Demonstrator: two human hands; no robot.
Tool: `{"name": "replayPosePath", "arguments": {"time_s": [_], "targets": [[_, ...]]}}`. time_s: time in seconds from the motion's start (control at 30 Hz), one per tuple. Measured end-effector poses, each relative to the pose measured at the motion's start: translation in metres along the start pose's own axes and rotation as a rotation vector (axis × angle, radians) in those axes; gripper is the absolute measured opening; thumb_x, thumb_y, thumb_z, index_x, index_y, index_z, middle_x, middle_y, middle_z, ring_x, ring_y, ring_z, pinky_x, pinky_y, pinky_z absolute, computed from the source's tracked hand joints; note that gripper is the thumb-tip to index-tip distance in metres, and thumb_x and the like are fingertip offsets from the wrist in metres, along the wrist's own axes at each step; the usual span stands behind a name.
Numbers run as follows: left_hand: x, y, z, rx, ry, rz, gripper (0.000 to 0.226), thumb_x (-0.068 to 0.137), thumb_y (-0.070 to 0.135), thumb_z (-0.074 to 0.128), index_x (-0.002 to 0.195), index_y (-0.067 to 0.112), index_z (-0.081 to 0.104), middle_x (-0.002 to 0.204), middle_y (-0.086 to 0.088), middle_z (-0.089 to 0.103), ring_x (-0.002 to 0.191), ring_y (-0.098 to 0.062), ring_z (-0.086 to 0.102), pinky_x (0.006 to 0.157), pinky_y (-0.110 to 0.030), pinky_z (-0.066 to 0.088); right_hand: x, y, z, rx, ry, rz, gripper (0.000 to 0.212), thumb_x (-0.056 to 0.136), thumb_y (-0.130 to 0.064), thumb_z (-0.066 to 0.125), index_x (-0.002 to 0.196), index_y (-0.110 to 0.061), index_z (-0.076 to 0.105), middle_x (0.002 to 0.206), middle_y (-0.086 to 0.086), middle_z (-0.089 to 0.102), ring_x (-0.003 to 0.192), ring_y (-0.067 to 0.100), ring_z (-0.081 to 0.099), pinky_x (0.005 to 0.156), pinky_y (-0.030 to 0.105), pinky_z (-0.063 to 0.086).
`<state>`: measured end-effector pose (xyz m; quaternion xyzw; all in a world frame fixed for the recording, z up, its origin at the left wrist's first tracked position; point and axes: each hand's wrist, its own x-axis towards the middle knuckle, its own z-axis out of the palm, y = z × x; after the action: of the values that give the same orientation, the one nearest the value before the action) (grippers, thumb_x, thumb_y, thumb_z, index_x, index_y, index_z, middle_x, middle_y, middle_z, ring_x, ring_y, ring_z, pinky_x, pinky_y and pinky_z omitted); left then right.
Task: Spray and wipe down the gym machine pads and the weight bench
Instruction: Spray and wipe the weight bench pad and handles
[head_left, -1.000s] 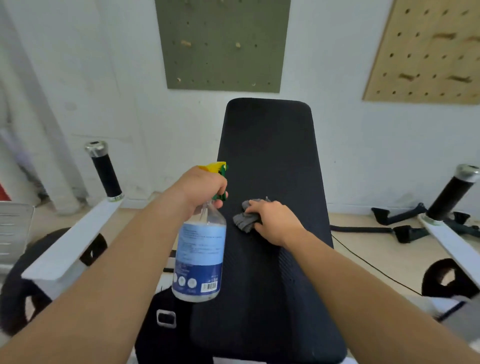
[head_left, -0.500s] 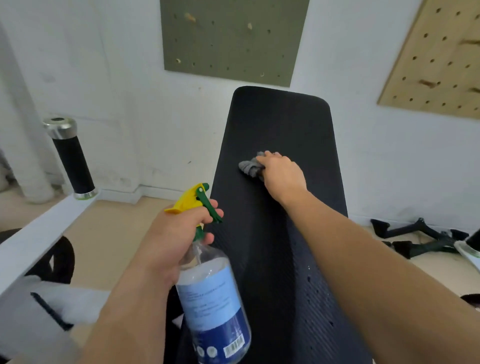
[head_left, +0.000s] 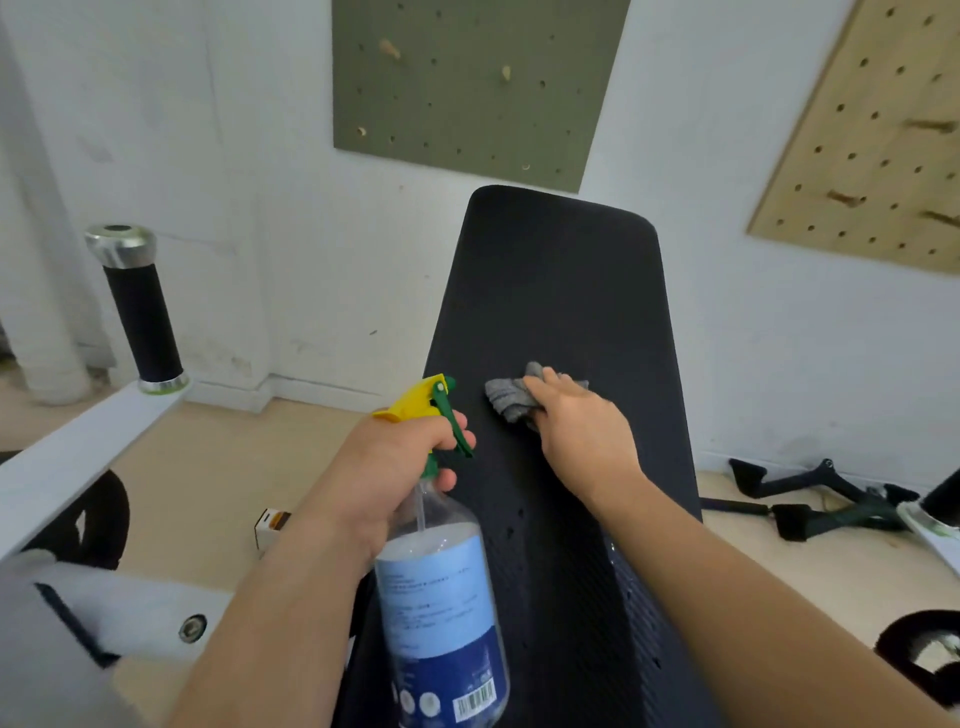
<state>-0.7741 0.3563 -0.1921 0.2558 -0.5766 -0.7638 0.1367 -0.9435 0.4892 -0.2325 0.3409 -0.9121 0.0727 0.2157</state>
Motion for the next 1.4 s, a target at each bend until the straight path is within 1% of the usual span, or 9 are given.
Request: {"name": "replayPosePath", "arguments": {"time_s": [0.3, 0.53, 0.73, 0.87, 0.97, 1.07, 1.17, 1.27, 1.4], "targets": [[-0.011, -0.005, -0.003, -0.03, -0.001, -0.072, 0.015, 0.085, 0.002, 0.055, 0.086, 0.006, 0.069, 0.074, -0.012, 0.071, 0.043, -0.011, 0.051, 0.04, -0.017, 0.043, 0.021, 0.023, -0.024, -0.004, -0.03, 0.058, 0.023, 0.095, -0.023, 0.054, 0.116, -0.023, 0.064, 0.114, 0.001, 0.065, 0.098, 0.031, 0.061, 0.07, 0.036, 0.045], [-0.023, -0.015, 0.0, -0.067, -0.007, -0.11, 0.024, 0.082, 0.006, 0.062, 0.1, 0.011, 0.077, 0.098, -0.007, 0.08, 0.06, -0.013, 0.059, 0.058, -0.022, 0.051, 0.089, -0.007, -0.017, 0.159, -0.046, -0.011, 0.028, 0.102, -0.03, 0.046, 0.126, -0.023, 0.059, 0.129, 0.003, 0.056, 0.118, 0.03, 0.052, 0.085, 0.039, 0.042], [-0.027, -0.007, -0.017, -0.111, 0.031, -0.048, 0.013, 0.086, 0.008, 0.064, 0.094, 0.012, 0.074, 0.09, -0.005, 0.076, 0.045, -0.009, 0.056, 0.048, -0.019, 0.044, -0.016, -0.018, 0.0, 0.203, -0.096, -0.419, 0.039, 0.094, -0.027, 0.058, 0.133, -0.025, 0.061, 0.144, 0.004, 0.056, 0.129, 0.03, 0.055, 0.097, 0.047, 0.052], [-0.031, -0.004, -0.02, -0.076, -0.043, -0.021, 0.009, 0.085, 0.011, 0.07, 0.08, 0.016, 0.064, 0.088, -0.01, 0.067, 0.047, -0.01, 0.056, 0.051, -0.02, 0.044, -0.026, 0.001, 0.003, 0.162, -0.121, -0.551, 0.047, 0.094, -0.034, 0.042, 0.136, -0.025, 0.061, 0.147, -0.002, 0.053, 0.136, 0.02, 0.05, 0.108, 0.041, 0.046], [-0.03, -0.004, -0.021, -0.13, -0.024, -0.018, 0.007, 0.083, 0.01, 0.07, 0.081, 0.016, 0.067, 0.089, -0.009, 0.07, 0.046, -0.007, 0.057, 0.049, -0.019, 0.046, 0.026, 0.001, -0.002, 0.097, -0.042, -0.458, 0.046, 0.09, -0.013, 0.053, 0.132, -0.025, 0.062, 0.143, 0.0, 0.057, 0.132, 0.026, 0.054, 0.102, 0.045, 0.05], [-0.028, -0.003, -0.019, -0.184, -0.002, 0.004, 0.015, 0.084, 0.001, 0.06, 0.09, 0.011, 0.069, 0.091, -0.008, 0.074, 0.045, -0.007, 0.055, 0.051, -0.02, 0.046, 0.084, -0.003, -0.005, 0.076, -0.06, -0.154, 0.041, 0.099, -0.021, 0.046, 0.137, -0.034, 0.051, 0.148, -0.003, 0.048, 0.136, 0.027, 0.046, 0.099, 0.043, 0.047], [-0.027, -0.002, -0.017, -0.162, -0.023, 0.014, 0.02, 0.083, -0.004, 0.055, 0.089, 0.01, 0.069, 0.09, -0.009, 0.073, 0.046, -0.01, 0.054, 0.05, -0.021, 0.046, 0.099, -0.024, 0.005, 0.076, 0.031, -0.01, 0.032, 0.101, -0.018, 0.042, 0.13, -0.027, 0.053, 0.133, -0.001, 0.05, 0.12, 0.028, 0.05, 0.076, 0.038, 0.042], [-0.023, -0.001, -0.019, -0.154, -0.025, 0.016, 0.024, 0.082, -0.007, 0.053, 0.091, 0.009, 0.068, 0.091, -0.01, 0.071, 0.049, -0.01, 0.053, 0.047, -0.021, 0.044, 0.057, -0.046, 0.012, 0.101, 0.068, -0.14, 0.033, 0.098, -0.018, 0.045, 0.13, -0.027, 0.052, 0.133, -0.002, 0.048, 0.113, 0.029, 0.054, 0.072, 0.04, 0.049], [-0.024, 0.002, -0.022, -0.141, -0.013, 0.021, 0.026, 0.083, -0.01, 0.05, 0.089, 0.011, 0.065, 0.09, -0.01, 0.067, 0.045, -0.01, 0.05, 0.054, -0.023, 0.033, -0.045, -0.051, 0.014, 0.225, 0.011, -0.413, 0.04, 0.096, -0.021, 0.047, 0.134, -0.025, 0.059, 0.145, 0.0, 0.054, 0.13, 0.029, 0.055, 0.095, 0.046, 0.055]]}}
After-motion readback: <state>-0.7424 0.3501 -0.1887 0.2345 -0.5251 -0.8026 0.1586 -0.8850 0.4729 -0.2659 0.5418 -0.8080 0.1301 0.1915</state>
